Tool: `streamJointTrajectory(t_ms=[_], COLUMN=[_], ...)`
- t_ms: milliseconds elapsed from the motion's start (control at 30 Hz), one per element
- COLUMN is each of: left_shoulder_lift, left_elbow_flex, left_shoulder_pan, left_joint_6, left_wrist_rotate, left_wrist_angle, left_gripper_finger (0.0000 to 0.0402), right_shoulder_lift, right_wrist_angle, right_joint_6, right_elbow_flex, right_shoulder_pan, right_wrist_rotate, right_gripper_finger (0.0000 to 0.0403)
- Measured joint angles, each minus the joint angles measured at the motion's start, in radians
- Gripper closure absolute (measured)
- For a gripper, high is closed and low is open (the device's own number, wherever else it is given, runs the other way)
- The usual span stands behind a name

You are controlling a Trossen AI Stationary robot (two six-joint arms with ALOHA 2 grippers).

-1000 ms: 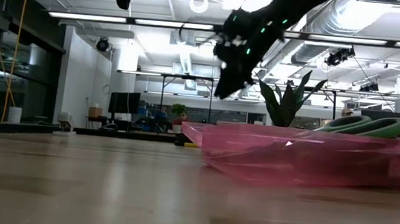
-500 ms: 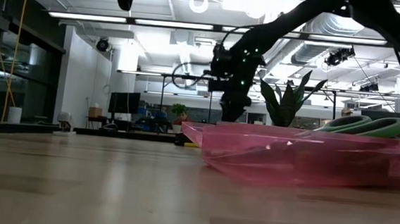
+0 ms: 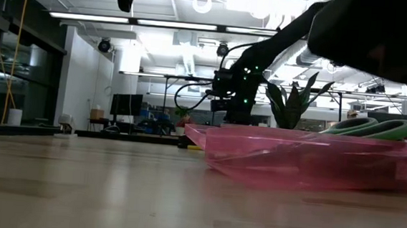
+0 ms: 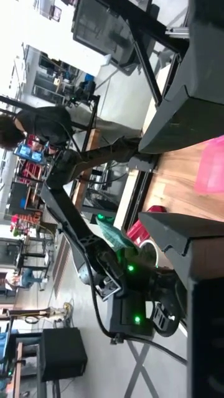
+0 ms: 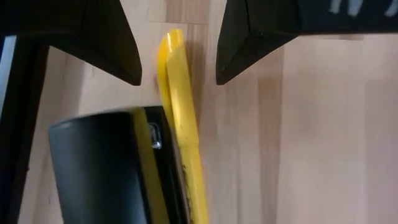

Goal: Pack school essentials
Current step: Put the yellow pen into the pink supply box

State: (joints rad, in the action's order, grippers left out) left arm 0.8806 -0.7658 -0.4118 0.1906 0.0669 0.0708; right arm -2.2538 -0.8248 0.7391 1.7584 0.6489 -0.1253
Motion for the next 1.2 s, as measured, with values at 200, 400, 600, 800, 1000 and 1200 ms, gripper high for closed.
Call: streamJointTrajectory(t_ms=[200, 400, 600, 800, 1000, 1200], left_shoulder_lift=[0.000, 0.000, 0.000, 0.000, 0.000, 0.000], left_elbow_flex=[0.000, 0.000, 0.000, 0.000, 0.000, 0.000], left_shoulder_pan=[0.000, 0.000, 0.000, 0.000, 0.000, 0.000], left_joint_6=[0.000, 0.008, 0.015, 0.016, 0.016, 0.016], left_wrist_rotate=[0.000, 0.000, 0.000, 0.000, 0.000, 0.000], left_wrist_angle=[0.000, 0.000, 0.000, 0.000, 0.000, 0.000], left_gripper_finger=[0.0249, 0.0249, 0.0249, 0.0249, 0.0249, 0.0249], right_shoulder_lift=[-0.020, -0.028, -0.027, -0.011, 0.011, 0.063], right_wrist_angle=[-0.002, -0.010, -0.021, -0.036, -0.098, -0.120], right_joint_6=[-0.002, -0.005, -0.005, -0.006, -0.009, -0.024], right_elbow_flex=[0.002, 0.004, 0.004, 0.002, 0.001, 0.000], right_shoulder_pan=[0.003, -0.001, -0.002, -0.002, -0.003, -0.015], right_wrist_rotate=[-0.002, 0.001, 0.004, 0.005, 0.007, -0.021], right_gripper_finger=[0.0221, 0.0285, 0.0359, 0.0380, 0.0383, 0.0388])
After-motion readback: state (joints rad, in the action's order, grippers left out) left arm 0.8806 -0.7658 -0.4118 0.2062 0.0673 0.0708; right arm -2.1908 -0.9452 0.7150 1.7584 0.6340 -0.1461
